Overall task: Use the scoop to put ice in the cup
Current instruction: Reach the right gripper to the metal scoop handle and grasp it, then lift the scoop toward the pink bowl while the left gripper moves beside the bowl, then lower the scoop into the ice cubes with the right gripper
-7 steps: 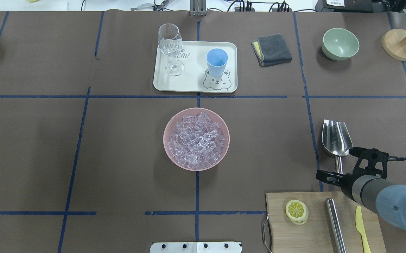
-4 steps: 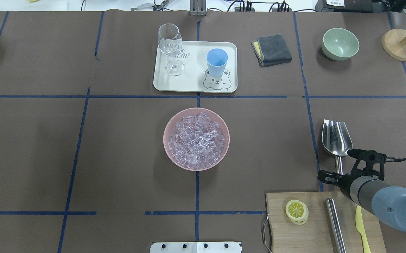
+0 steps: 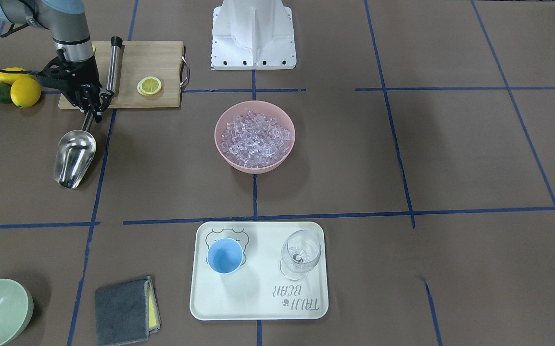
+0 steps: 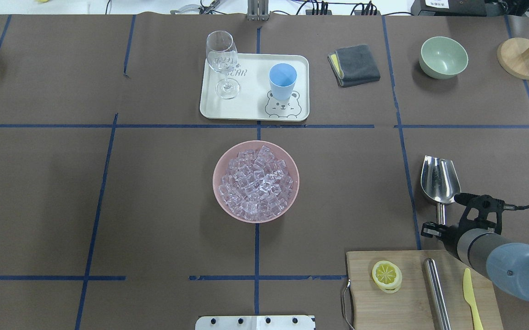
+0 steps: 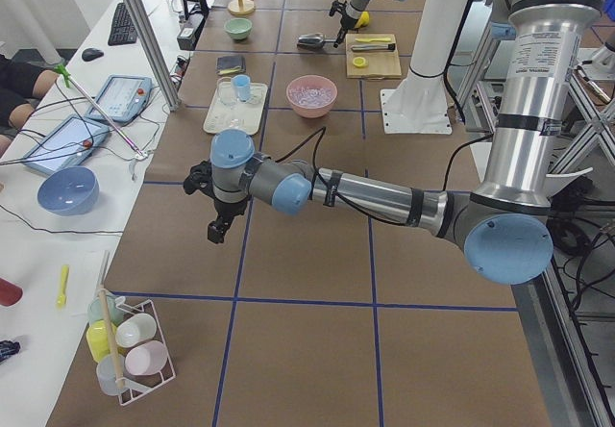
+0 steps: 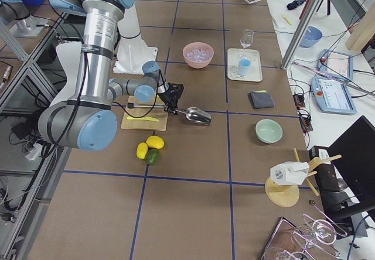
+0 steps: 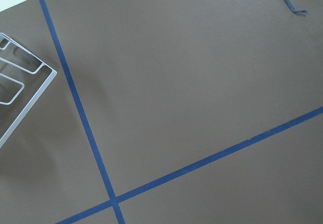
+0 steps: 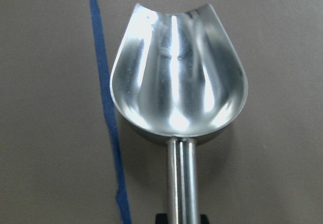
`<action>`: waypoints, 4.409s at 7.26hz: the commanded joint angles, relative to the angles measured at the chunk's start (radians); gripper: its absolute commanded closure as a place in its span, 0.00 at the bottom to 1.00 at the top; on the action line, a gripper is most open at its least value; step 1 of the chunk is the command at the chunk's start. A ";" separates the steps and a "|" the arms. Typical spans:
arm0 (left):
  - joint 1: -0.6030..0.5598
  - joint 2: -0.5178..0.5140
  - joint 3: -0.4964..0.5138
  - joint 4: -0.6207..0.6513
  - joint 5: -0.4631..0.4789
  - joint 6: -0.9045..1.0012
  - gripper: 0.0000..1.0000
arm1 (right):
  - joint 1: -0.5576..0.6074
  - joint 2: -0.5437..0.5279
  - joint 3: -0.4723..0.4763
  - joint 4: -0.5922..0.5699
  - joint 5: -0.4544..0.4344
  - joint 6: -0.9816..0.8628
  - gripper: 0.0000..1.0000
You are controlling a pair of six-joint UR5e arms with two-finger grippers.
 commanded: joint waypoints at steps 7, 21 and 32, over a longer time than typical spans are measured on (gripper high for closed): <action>0.295 -0.024 -0.081 -0.269 -0.022 -0.193 0.00 | 0.137 0.156 0.101 -0.014 0.104 -0.436 1.00; 0.917 -0.224 0.033 -0.743 0.602 -0.192 0.00 | 0.175 0.587 0.215 -0.520 0.463 -0.832 1.00; 0.933 -0.295 0.078 -0.737 0.487 0.061 0.00 | 0.142 0.601 0.204 -0.553 0.465 -0.858 1.00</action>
